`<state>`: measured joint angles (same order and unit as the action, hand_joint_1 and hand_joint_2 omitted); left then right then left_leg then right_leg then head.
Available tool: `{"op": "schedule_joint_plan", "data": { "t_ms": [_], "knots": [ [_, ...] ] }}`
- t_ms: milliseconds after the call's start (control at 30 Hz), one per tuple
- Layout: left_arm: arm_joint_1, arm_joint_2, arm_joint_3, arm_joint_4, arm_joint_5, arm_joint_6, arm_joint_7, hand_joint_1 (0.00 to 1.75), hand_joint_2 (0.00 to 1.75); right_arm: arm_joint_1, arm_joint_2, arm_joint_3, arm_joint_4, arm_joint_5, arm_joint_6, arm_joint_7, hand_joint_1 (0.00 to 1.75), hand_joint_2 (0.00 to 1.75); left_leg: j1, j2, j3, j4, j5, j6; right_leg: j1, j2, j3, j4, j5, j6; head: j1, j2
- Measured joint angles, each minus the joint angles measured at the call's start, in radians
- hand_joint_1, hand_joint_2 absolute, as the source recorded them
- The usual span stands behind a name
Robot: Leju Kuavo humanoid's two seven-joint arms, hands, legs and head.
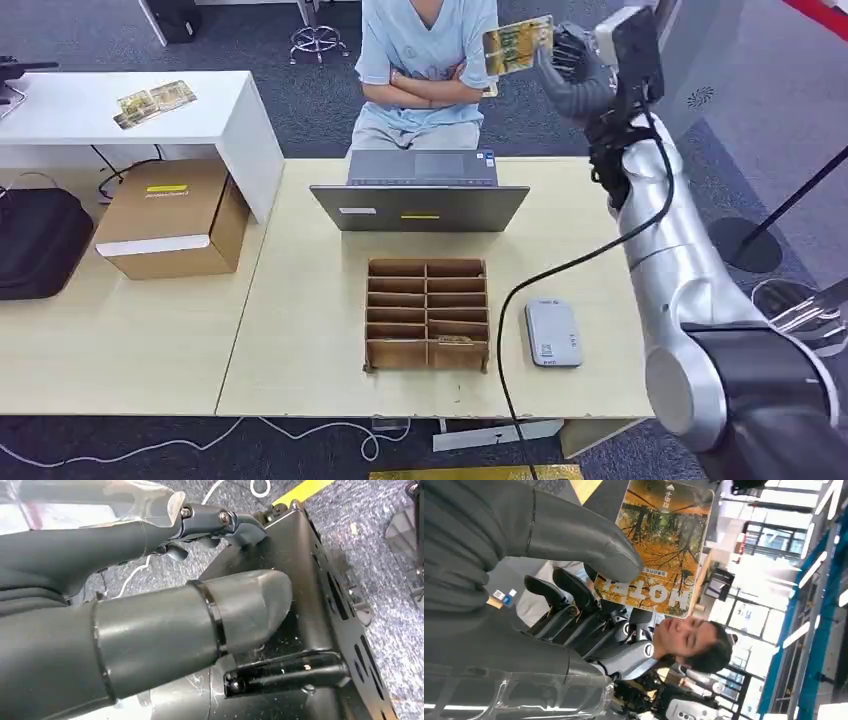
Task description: Pass the card to the sensor for recognition and then transmit it.
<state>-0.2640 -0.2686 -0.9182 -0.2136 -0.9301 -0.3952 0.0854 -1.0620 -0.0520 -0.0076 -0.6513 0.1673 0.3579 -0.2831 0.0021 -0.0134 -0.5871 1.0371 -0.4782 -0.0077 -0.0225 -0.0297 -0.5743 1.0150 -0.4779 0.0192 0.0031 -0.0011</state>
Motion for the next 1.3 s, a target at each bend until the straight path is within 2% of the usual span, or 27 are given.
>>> {"op": "schedule_joint_plan", "data": {
  "t_ms": [133, 333, 500, 633, 800, 1300],
  "knots": [
    [0.005, 0.002, -0.009, 0.000, -0.045, 0.018, -0.002, 0.00, 0.00, 0.160, -0.107, 0.000, -0.117, -0.171, 0.026, -0.012, 1.75, 1.75, 0.000, 0.000, 0.002, 0.000, -0.001, 0.001, 0.000, 0.001, 0.003, -0.003, 0.000, 0.000, 0.000, 0.000],
    [0.006, 0.002, -0.048, 0.000, -0.111, 0.031, -0.004, 0.00, 0.00, 0.514, -0.225, -0.025, -0.409, -0.348, 0.008, 0.000, 1.75, 1.75, 0.000, -0.001, 0.003, 0.000, -0.004, 0.005, 0.001, 0.000, 0.005, -0.005, -0.003, 0.003, 0.000, 0.000],
    [0.001, 0.002, -0.076, 0.000, -0.144, 0.029, -0.026, 0.00, 0.00, 0.740, -0.279, -0.086, -0.602, -0.414, 0.005, 0.018, 1.75, 1.75, 0.000, 0.000, 0.003, -0.001, -0.005, 0.005, 0.001, 0.000, 0.005, -0.005, -0.003, 0.003, 0.000, 0.000],
    [-0.003, 0.011, -0.095, 0.000, -0.157, 0.029, -0.061, 0.00, 0.00, 0.887, -0.293, -0.137, -0.728, -0.418, -0.006, 0.026, 1.75, 1.75, 0.000, 0.000, 0.002, -0.002, -0.006, 0.005, 0.001, 0.001, 0.005, -0.005, -0.004, 0.003, 0.000, 0.000],
    [-0.005, 0.014, -0.102, 0.000, -0.157, 0.029, -0.068, 0.00, 0.00, 0.968, -0.295, -0.171, -0.796, -0.417, -0.016, 0.036, 1.75, 1.75, 0.000, 0.002, 0.003, -0.002, -0.005, 0.005, 0.001, 0.002, 0.005, -0.004, -0.003, 0.003, 0.000, 0.000],
    [-0.008, 0.018, -0.103, 0.000, -0.151, 0.017, -0.073, 0.00, 0.00, 1.014, -0.297, -0.183, -0.812, -0.363, -0.049, 0.066, 1.75, 1.75, 0.000, 0.002, 0.003, -0.002, -0.005, 0.005, 0.001, 0.002, 0.005, -0.004, -0.003, 0.003, 0.000, 0.000]
  ]
}}
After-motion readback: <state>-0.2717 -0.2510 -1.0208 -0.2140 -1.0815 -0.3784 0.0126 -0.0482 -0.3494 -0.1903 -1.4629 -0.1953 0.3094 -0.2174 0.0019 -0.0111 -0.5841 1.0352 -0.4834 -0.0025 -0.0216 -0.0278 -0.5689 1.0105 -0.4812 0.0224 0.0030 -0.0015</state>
